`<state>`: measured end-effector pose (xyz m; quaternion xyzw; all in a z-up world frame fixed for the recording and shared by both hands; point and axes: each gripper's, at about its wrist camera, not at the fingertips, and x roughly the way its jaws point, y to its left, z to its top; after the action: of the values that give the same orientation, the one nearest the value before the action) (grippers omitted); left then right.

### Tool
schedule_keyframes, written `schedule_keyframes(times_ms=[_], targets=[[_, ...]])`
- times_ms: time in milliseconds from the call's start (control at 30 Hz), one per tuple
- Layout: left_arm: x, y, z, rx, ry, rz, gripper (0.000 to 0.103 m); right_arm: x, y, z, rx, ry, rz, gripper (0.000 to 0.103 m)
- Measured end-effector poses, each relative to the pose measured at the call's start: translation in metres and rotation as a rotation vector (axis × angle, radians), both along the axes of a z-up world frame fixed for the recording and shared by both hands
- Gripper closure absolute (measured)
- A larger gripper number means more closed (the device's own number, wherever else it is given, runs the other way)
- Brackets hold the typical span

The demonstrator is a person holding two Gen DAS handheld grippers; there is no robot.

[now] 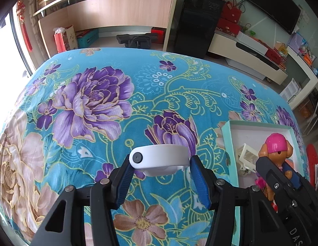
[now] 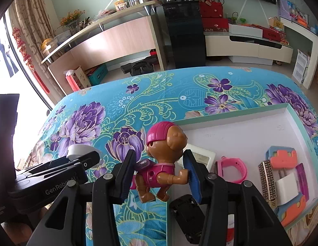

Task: Organize rigid objects
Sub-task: 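Carry the white watch and toy dog over the white tray with both tools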

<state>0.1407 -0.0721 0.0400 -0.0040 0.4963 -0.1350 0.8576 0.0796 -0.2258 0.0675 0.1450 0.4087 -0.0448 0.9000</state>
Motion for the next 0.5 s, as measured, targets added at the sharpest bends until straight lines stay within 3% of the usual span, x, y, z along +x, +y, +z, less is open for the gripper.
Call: schedule_keyframes(times_ms=[500], targets=[[-0.032, -0.081, 0.017, 0.009, -0.063, -0.207, 0.044, -0.037, -0.065, 0.005, 0.005, -0.01, -0.168, 0.054]])
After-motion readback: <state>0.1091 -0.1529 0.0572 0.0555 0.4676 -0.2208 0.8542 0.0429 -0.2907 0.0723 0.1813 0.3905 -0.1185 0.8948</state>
